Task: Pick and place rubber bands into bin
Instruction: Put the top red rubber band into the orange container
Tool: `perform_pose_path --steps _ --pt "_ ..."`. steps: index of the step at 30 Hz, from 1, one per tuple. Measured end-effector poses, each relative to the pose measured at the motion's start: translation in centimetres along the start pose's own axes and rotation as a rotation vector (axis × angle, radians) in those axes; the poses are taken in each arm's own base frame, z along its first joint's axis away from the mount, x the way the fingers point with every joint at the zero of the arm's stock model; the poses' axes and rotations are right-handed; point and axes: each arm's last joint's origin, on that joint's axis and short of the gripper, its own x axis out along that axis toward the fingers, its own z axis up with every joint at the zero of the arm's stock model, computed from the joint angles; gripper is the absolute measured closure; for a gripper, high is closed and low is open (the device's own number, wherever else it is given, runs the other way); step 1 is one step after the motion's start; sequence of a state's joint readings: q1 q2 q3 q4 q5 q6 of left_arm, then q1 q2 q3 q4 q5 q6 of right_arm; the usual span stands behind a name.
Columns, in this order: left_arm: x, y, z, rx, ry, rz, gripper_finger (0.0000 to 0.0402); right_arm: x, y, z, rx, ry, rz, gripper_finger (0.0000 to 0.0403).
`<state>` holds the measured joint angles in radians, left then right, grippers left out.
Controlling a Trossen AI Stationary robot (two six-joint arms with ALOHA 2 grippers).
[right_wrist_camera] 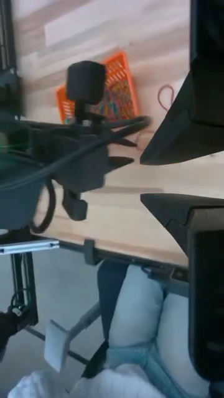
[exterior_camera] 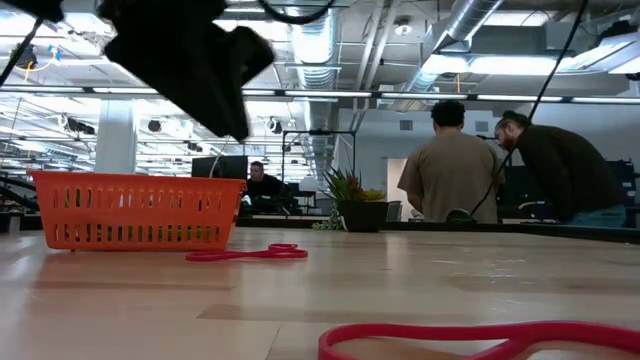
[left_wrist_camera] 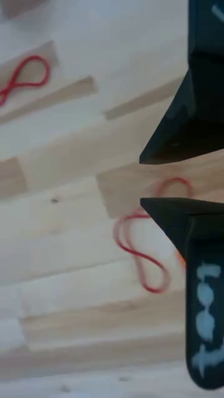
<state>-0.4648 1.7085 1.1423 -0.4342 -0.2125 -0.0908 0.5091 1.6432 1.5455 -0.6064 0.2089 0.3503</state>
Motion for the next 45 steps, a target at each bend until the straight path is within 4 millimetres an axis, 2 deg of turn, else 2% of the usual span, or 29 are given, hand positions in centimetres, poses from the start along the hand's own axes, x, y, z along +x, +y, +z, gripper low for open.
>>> perform_pose_path --steps 4,9,13,17,23,26,35,37,41,45 --pt "2.1 -0.6 1.3 0.022 0.022 -0.013 0.0315 0.1 0.0 -0.1 0.039 0.004 0.000 0.0324" --pt "5.6 -1.3 1.0 0.055 0.092 -0.010 0.0315 0.1 0.0 0.0 0.056 0.001 -0.002 0.0324" --pt "7.7 -1.2 0.7 0.001 0.141 0.003 0.0315 0.1 0.1 0.0 0.104 -0.003 0.002 0.0324" --pt "7.9 -0.1 1.3 -0.106 0.126 0.061 0.0315 0.1 0.1 0.0 0.107 -0.008 0.006 0.0324" --pt "8.1 2.1 0.9 -0.174 0.174 0.096 0.0315 0.1 0.1 0.1 0.107 -0.008 0.005 0.0324" --pt "9.0 3.0 0.4 -0.218 0.209 0.089 0.0315 0.1 0.1 0.1 0.107 -0.008 0.005 0.0324" --pt "9.5 3.8 -0.2 -0.231 0.246 0.058 0.0318 0.1 0.1 0.1 0.106 -0.008 0.005 0.0324" --pt "9.5 3.7 -0.2 -0.218 0.251 0.033 0.0332 0.1 0.1 0.1 0.106 -0.008 0.005 0.0324" --pt "9.6 3.6 -0.2 -0.185 0.259 -0.025 0.0389 0.1 0.1 0.1 0.105 -0.008 0.005 0.0324" --pt "9.3 3.6 0.0 -0.151 0.269 -0.057 0.0398 0.1 0.1 0.1 0.105 -0.008 0.006 0.0324"
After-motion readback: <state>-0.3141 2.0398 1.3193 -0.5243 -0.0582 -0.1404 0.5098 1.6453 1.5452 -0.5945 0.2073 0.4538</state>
